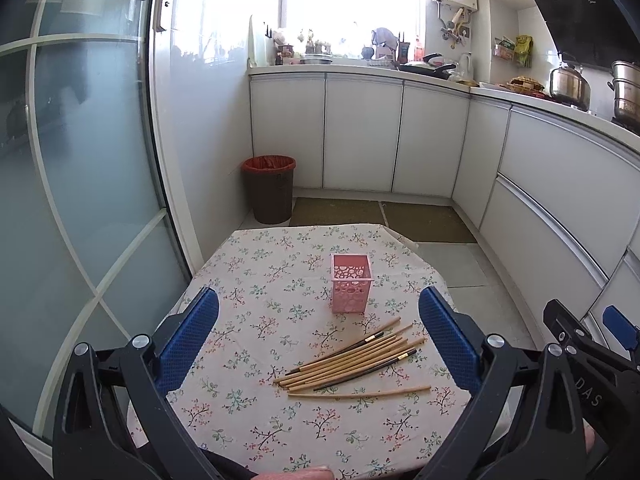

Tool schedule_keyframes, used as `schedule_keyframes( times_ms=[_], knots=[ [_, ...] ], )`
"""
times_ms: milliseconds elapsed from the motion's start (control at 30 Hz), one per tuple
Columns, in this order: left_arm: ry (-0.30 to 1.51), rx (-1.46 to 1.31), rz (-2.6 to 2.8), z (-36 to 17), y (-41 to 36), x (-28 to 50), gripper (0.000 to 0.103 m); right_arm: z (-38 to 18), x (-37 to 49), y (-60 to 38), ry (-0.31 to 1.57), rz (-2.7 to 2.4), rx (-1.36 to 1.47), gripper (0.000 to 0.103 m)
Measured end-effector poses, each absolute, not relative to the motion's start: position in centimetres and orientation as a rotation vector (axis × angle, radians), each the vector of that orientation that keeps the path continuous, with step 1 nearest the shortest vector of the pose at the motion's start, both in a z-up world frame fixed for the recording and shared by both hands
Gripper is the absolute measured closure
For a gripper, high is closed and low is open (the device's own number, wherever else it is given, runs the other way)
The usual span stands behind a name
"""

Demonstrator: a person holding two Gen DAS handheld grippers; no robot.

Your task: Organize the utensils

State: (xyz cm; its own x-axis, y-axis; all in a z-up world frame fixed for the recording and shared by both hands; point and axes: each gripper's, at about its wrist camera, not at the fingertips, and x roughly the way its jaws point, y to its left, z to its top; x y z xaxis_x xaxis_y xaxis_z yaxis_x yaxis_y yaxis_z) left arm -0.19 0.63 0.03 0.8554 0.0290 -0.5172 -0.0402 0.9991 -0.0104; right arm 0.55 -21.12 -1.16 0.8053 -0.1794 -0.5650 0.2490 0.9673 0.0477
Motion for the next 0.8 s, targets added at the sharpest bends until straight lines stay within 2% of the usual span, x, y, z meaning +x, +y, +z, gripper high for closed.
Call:
schedule_keyframes(
  times_ms=[800],
  knots=[
    [0.551, -0.017, 0.034, 0.09, 0.37, -0.29, 0.007, -1.39, 0.6, -21.02, 0.59, -0.23, 0.126, 0.007]
  ],
)
